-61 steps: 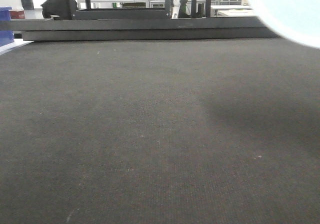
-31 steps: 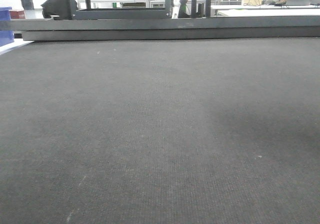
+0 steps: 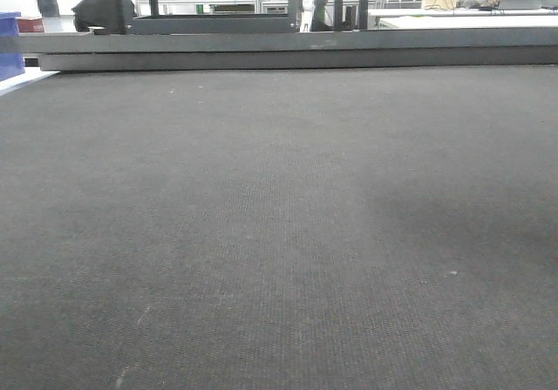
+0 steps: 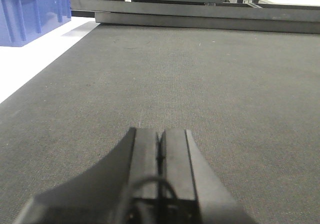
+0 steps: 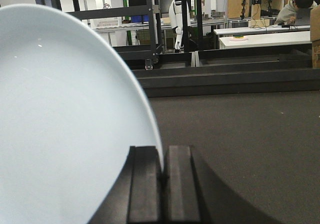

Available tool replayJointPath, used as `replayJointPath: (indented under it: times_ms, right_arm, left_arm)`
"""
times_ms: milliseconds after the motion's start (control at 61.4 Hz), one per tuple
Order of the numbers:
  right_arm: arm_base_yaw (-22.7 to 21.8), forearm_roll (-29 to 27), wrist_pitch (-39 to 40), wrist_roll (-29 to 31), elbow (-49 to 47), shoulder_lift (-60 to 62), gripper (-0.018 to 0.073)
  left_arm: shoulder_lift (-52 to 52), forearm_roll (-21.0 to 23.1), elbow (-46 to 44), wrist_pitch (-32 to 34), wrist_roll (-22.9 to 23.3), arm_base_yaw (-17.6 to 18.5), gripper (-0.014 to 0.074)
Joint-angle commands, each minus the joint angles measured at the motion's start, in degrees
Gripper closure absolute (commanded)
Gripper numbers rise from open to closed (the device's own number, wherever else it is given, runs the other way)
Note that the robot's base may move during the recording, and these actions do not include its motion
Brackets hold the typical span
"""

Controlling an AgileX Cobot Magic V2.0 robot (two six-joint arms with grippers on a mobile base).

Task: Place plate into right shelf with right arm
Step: 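Hold the plate raised in the right gripper while turning away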

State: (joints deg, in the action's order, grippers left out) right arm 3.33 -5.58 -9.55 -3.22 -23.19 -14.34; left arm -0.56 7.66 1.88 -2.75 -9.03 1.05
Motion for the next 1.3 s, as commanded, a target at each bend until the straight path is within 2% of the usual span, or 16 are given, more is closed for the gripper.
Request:
replayJointPath:
  times_ms: [0,1287]
  right_arm:
    - [-0.17,0.02,5.16,0.38,-1.72,-0.36,0.0509]
    - [-0.17,0.02,5.16,0.38,-1.72,-0.36,0.0509]
  left_arm:
    - [-0.59,0.47,0.59,5.16,0.4,0.11,0.0724]
    - [-0.59,0.47,0.59,5.16,0.4,0.11,0.0724]
